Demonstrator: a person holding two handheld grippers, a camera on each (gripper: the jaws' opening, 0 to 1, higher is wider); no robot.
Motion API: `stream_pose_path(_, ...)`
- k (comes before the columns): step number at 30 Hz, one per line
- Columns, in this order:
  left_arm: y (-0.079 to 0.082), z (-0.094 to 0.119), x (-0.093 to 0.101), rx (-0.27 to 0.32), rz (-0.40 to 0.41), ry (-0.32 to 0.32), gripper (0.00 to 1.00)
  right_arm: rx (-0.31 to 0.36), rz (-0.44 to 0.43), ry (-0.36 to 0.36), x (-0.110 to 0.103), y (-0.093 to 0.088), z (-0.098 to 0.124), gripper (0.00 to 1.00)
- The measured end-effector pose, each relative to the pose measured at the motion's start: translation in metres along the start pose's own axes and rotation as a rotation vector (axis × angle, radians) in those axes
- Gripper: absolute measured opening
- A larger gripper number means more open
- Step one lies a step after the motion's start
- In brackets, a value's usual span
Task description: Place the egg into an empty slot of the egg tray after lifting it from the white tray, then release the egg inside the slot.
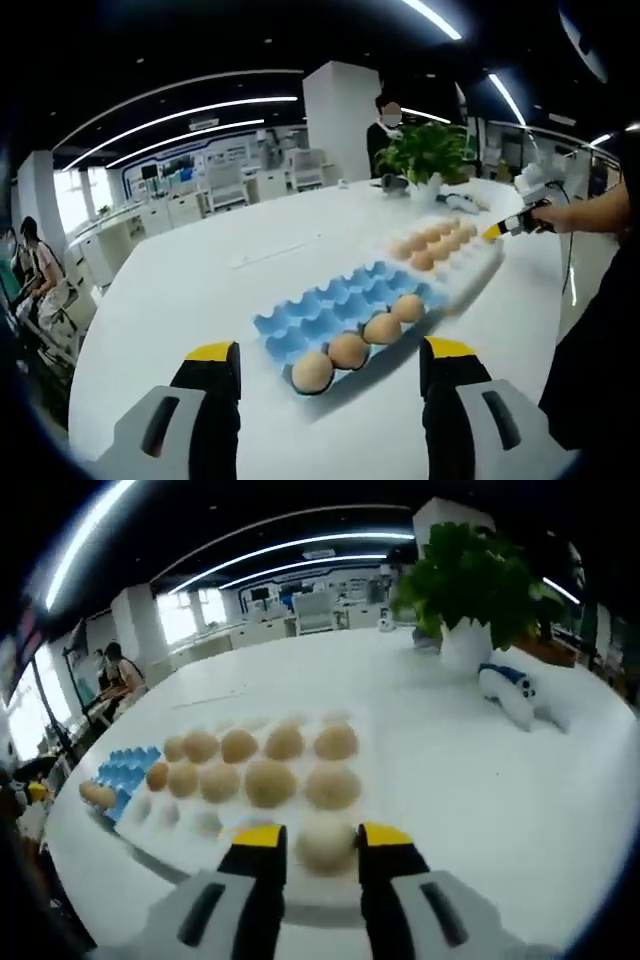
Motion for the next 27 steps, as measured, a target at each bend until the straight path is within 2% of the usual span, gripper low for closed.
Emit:
stream_pose_path(2, 0.0, -0.001, -0.001, 0.0, -0.005, -0.004, 0.73, -0.037, 0.043, 0.012, 0.0, -0.001, -0.003, 0.25)
stream_pose_path(3, 0.0, -0.001, -0.002, 0.001, -0.006, -0.005, 0.73, -0.052, 0.017, 0.005, 0.0, 0.0, -0.003, 0.25)
stream_pose_path(4, 0.0, -0.002, -0.004, 0.001, -0.002, -0.008, 0.73, -0.067, 0.028, 0.006, 0.0, 0.0, -0.004, 0.26)
stream_pose_path(7, 0.002, -0.003, -0.004, 0.005, -0.011, -0.018, 0.73, -0.147, 0.255, 0.018, -0.003, -0.007, -0.005, 0.26)
stream_pose_path(8, 0.001, -0.003, -0.005, 0.007, -0.012, -0.016, 0.72, -0.149, 0.316, 0.013, -0.005, -0.006, -0.006, 0.27)
stream_pose_path(10, -0.001, -0.004, -0.007, 0.007, -0.008, -0.013, 0.72, -0.161, 0.279, 0.007, -0.006, -0.006, -0.007, 0.26)
stream_pose_path(14, -0.003, -0.004, -0.005, 0.006, -0.008, -0.022, 0.72, -0.167, 0.282, 0.016, -0.003, -0.006, -0.006, 0.26)
stream_pose_path(15, -0.004, -0.004, -0.005, 0.007, -0.009, -0.023, 0.72, -0.154, 0.261, 0.001, -0.003, -0.006, -0.006, 0.25)
stream_pose_path(16, -0.003, -0.004, -0.005, 0.009, -0.009, -0.022, 0.72, -0.13, 0.294, 0.003, -0.004, -0.006, -0.005, 0.25)
stream_pose_path(17, -0.003, -0.004, -0.005, 0.011, -0.008, -0.021, 0.72, -0.118, 0.281, 0.004, -0.004, -0.006, -0.004, 0.25)
stream_pose_path(19, -0.003, -0.004, -0.007, 0.017, -0.002, -0.016, 0.72, -0.069, 0.183, 0.009, -0.004, -0.003, -0.001, 0.24)
stream_pose_path(22, -0.004, -0.003, -0.009, 0.017, -0.005, -0.013, 0.72, 0.028, 0.151, 0.019, -0.007, 0.009, 0.008, 0.24)
stream_pose_path(23, -0.005, -0.002, -0.01, 0.017, -0.004, -0.011, 0.72, 0.067, 0.177, 0.043, -0.012, 0.015, 0.012, 0.24)
stream_pose_path(24, -0.005, -0.002, -0.011, 0.018, -0.002, -0.009, 0.72, 0.089, 0.184, 0.021, -0.011, 0.019, 0.015, 0.24)
stream_pose_path(27, -0.007, -0.001, -0.013, 0.016, 0.002, -0.007, 0.71, 0.096, 0.19, 0.026, -0.017, 0.024, 0.022, 0.24)
Point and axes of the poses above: the point that each gripper's makers call its tool centre point, and the gripper's own axes: z roughly backward along the fingers, x roughly to its right, y roughly out of its top, the point moved 1 cm from there along z, roughly backward along the fingers, and after that the axes turned 11 degrees about -z, right-handed, at the moved point
